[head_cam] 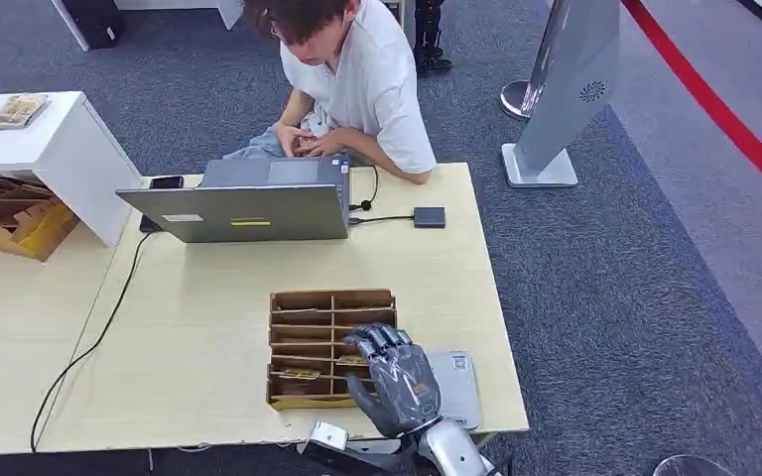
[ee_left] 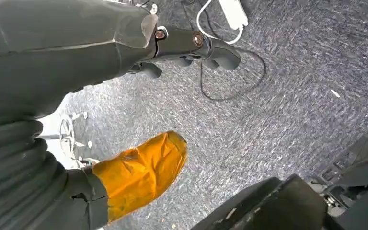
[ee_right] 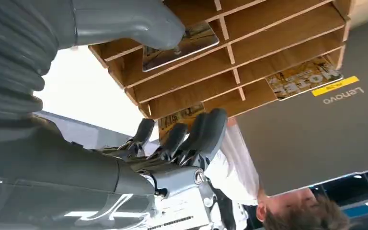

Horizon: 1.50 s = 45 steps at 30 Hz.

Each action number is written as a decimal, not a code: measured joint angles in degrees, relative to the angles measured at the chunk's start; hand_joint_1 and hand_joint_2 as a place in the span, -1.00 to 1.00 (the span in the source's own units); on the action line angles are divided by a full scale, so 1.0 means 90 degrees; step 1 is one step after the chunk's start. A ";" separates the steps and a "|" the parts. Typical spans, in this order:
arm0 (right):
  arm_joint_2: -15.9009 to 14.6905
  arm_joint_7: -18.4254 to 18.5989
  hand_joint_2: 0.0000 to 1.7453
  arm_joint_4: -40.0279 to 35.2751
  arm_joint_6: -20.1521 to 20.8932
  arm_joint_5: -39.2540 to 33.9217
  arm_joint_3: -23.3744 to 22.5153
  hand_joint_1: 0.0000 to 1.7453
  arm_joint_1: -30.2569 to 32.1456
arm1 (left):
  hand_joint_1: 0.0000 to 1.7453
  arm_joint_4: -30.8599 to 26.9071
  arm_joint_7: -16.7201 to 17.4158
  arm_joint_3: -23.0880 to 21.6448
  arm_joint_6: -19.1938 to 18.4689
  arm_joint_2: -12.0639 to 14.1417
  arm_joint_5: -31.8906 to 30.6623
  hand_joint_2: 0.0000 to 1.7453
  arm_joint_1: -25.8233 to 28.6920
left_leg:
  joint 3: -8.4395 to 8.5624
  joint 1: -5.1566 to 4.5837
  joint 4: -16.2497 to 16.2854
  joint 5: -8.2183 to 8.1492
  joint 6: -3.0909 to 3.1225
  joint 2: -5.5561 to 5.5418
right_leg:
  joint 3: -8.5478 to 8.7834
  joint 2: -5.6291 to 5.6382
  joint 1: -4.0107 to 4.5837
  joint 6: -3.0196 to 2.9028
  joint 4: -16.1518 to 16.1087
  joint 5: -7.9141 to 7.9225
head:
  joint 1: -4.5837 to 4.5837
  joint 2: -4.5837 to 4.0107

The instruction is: Pass the card to the sensor for recognition and then transmit it.

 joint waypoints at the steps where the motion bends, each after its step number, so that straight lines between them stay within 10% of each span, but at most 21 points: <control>1: 0.0012 0.0000 1.00 0.0019 0.0000 0.0002 -0.0007 -0.28 -0.0004 | -1.00 0.0000 0.0000 -0.0002 0.0000 0.0000 0.0000 1.00 -0.0004 | 0.0000 0.0000 0.0000 0.0000 0.0000 0.0000 | 0.0000 0.0000 0.0000 0.0000 0.0000 0.0000 | -0.0002 0.0000; 45: 0.0087 0.0158 1.00 0.0219 0.0350 0.0002 -0.0231 0.04 -0.0020 | -1.00 0.0000 0.0000 -0.0095 -0.0017 0.0000 0.0012 1.00 -0.0008 | -0.0001 0.0000 0.0000 0.0000 0.0000 0.0000 | 0.0000 0.0000 0.0000 0.0000 0.0000 0.0000 | 0.0000 0.0000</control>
